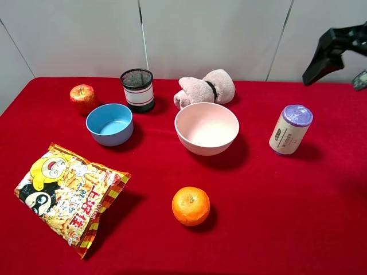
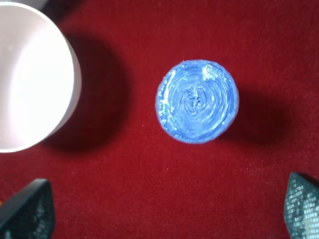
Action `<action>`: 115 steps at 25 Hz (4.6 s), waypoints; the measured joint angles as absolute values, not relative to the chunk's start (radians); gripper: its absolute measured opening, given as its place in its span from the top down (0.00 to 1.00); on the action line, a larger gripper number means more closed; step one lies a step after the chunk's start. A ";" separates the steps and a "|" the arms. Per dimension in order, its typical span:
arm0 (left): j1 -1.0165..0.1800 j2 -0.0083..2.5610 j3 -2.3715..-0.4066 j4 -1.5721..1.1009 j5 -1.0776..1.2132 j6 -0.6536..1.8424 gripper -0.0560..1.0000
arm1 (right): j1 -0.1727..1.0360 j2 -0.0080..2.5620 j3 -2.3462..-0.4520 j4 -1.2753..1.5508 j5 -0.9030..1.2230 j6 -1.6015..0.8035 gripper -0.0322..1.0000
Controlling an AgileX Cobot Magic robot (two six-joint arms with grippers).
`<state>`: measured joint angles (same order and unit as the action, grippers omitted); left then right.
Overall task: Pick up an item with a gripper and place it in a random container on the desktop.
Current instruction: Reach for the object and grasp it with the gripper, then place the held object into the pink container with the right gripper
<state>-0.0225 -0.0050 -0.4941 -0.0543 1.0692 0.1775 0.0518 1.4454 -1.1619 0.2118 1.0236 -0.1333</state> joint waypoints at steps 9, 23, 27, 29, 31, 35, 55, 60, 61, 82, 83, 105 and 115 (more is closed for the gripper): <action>-0.022 -0.005 -0.494 -0.054 1.069 0.178 0.00 | 0.052 1.618 -1.208 0.223 0.997 -0.134 0.30; -0.022 -0.005 -0.494 -0.054 1.069 0.178 0.00 | 0.052 1.738 -1.208 0.242 0.945 -0.161 0.30; -0.022 -0.005 -0.494 -0.054 1.069 0.178 0.00 | 0.052 1.770 -1.209 0.243 0.928 -0.165 0.30; -0.022 -0.005 -0.494 -0.054 1.069 0.178 0.00 | 0.052 1.789 -1.209 0.243 0.917 -0.167 0.30; -0.022 -0.005 -0.494 -0.054 1.069 0.178 0.00 | 0.052 1.802 -1.209 0.243 0.910 -0.168 0.30; -0.022 -0.005 -0.494 -0.054 1.069 0.178 0.00 | 0.052 1.830 -1.209 0.243 0.899 -0.168 0.30; -0.022 -0.005 -0.494 -0.054 1.069 0.178 0.00 | 0.052 1.965 -1.209 0.243 0.872 -0.168 0.30; -0.022 -0.005 -0.494 -0.054 1.069 0.178 0.00 | 0.052 1.965 -1.209 0.243 0.872 -0.168 0.37; -0.022 -0.005 -0.494 -0.054 1.069 0.178 0.00 | 0.052 1.965 -1.209 0.240 0.872 -0.168 0.43; -0.022 -0.005 -0.494 -0.054 1.069 0.178 0.00 | 0.052 1.967 -1.209 0.237 0.872 -0.167 0.52; -0.022 -0.005 -0.494 -0.054 1.069 0.178 0.00 | 0.052 1.965 -1.209 0.237 0.872 -0.163 0.52; -0.022 -0.005 -0.494 -0.054 1.069 0.178 0.00 | 0.052 1.766 -1.209 0.200 0.961 -0.092 0.52; -0.022 -0.005 -0.494 -0.054 1.069 0.178 0.00 | 0.163 1.689 -1.209 0.200 1.009 -0.089 0.52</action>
<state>-0.0225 -0.0050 -0.4941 -0.0543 1.0692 0.1775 0.1628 1.6885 -1.2094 0.1995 1.0093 -0.0886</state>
